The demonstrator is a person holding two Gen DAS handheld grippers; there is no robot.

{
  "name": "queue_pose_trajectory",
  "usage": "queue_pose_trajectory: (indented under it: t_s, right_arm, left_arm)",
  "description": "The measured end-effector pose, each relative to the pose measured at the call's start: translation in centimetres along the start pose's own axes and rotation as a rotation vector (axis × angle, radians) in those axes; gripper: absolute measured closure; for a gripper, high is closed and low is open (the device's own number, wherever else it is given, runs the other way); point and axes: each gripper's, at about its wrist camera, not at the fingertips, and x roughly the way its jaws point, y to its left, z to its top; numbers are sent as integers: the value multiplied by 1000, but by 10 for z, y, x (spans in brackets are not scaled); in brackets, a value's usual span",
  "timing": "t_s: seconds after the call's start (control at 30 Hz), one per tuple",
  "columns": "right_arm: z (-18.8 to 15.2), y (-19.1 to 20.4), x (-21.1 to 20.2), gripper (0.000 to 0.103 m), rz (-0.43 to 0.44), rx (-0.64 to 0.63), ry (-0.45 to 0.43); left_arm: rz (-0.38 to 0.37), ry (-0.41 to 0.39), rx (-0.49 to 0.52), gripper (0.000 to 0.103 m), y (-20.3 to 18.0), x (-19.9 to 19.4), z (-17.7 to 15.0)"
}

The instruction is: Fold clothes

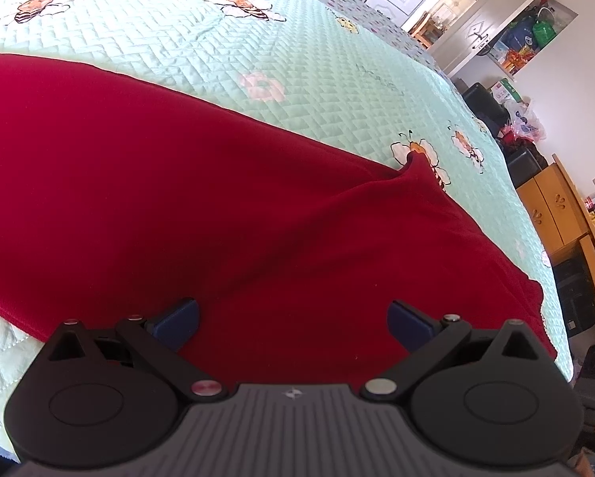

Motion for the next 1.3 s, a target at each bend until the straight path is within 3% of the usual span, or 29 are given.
queue_pose_trajectory:
  t_s: [0.2, 0.47, 0.63, 0.83, 0.93, 1.2, 1.3]
  right_arm:
    - [1, -7, -39, 30, 29, 21, -46]
    - [-13, -60, -51, 30, -12, 141, -78]
    - [-8, -51, -55, 30, -25, 103, -67]
    - [-6, -56, -82, 27, -81, 87, -142]
    - [-10, -72, -74, 28, -99, 133, -102]
    - [-14, -78, -97, 27, -102, 164, -126]
    - [-21, -98, -100, 34, -79, 251, -122]
  left_arm:
    - [9, 4, 6, 0, -2, 1, 1]
    - [50, 4, 31, 0, -10, 4, -1]
    - [62, 10, 35, 0, -12, 5, -1]
    - [80, 11, 50, 0, -16, 7, -2]
    - [88, 13, 57, 0, -17, 7, -3]
    - [89, 14, 55, 0, -18, 9, -3]
    - [79, 13, 62, 0, -17, 8, -3]
